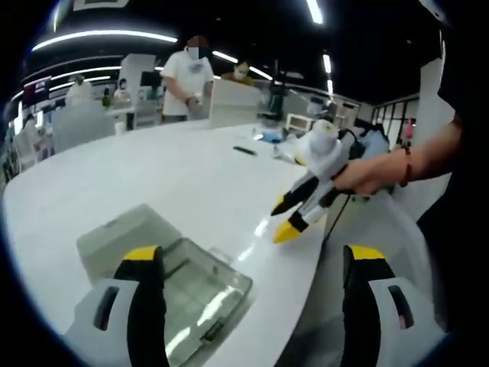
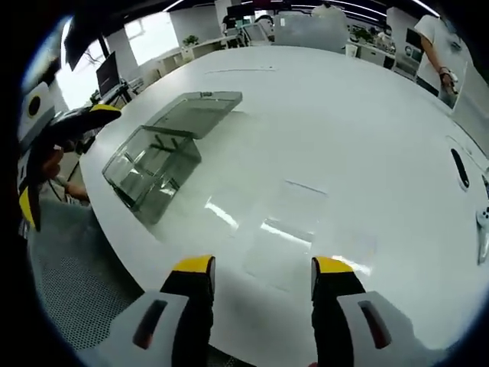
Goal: Insert the divider into the dual guide fixture by aligning both edges with the guide slots and pushing it downward to the bottom, including one-sided entry, uneven engagement, binding, and posture correction.
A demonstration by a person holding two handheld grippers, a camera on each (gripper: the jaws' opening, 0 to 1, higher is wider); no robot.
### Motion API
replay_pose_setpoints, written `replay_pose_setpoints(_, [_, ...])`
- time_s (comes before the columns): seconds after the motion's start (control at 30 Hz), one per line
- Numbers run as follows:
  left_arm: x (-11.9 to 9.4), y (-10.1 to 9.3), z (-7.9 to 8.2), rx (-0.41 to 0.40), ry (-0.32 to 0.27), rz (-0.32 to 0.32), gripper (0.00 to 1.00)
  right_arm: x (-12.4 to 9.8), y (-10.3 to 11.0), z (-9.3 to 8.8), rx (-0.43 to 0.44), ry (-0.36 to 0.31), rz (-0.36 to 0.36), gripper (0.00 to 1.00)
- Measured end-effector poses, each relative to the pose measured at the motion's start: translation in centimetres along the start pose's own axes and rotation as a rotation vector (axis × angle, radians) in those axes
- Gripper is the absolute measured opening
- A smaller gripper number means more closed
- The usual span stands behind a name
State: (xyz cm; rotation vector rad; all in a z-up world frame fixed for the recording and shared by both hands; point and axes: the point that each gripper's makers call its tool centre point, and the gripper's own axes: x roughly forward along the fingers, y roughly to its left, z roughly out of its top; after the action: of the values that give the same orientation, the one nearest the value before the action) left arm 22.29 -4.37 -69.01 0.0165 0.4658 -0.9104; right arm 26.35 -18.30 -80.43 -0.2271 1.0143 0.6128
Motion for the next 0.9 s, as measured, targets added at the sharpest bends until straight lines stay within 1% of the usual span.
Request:
replay_pose_setpoints(0.17, [0.2,-0.2,-0.1,0.007,0.002,-0.005,0.96,0.3,-0.3,-0.2,0.025,0.03,-0.018,0.45])
replay_pose_setpoints(0.27, [0.1,0.0,-0.2,-0.002,-0.001,0.0,0.96,0.4,-0.3,-0.3,0.029,0.041,-0.024,0.44])
replay_pose_setpoints(0.37, [-0.1,0.2,-0.1,-0.011,-0.009,0.0,0.96,0.6,-0.3,-0.6,0.027,0.07,-0.036,0.42])
replay_pose_setpoints(0.47, [0.0,0.2,-0.1,-0.016,-0.015,0.001,0.96,0.7,-0.5,-0.8,0.04,0.08,-0.049,0.42])
replay_pose_setpoints(0.6, [0.1,0.2,-0.3,-0.019,-0.012,0.0,0.96,0.8,-0.7,-1.0,0.018,0.097,-0.065,0.42])
replay_pose_setpoints(0.67, [0.1,0.1,-0.3,-0.026,-0.015,-0.001,0.96,1.0,-0.7,-1.1,0.02,0.104,-0.067,0.42])
replay_pose_setpoints(0.77, [0.4,-0.4,-0.4,-0.025,-0.015,-0.012,0.96,1.1,-0.9,-1.0,0.032,0.102,-0.079,0.4])
replay_pose_setpoints(0.9, [0.8,-1.3,-0.4,-0.021,-0.011,-0.033,0.96,1.3,-1.1,-0.8,0.014,0.111,-0.108,0.38])
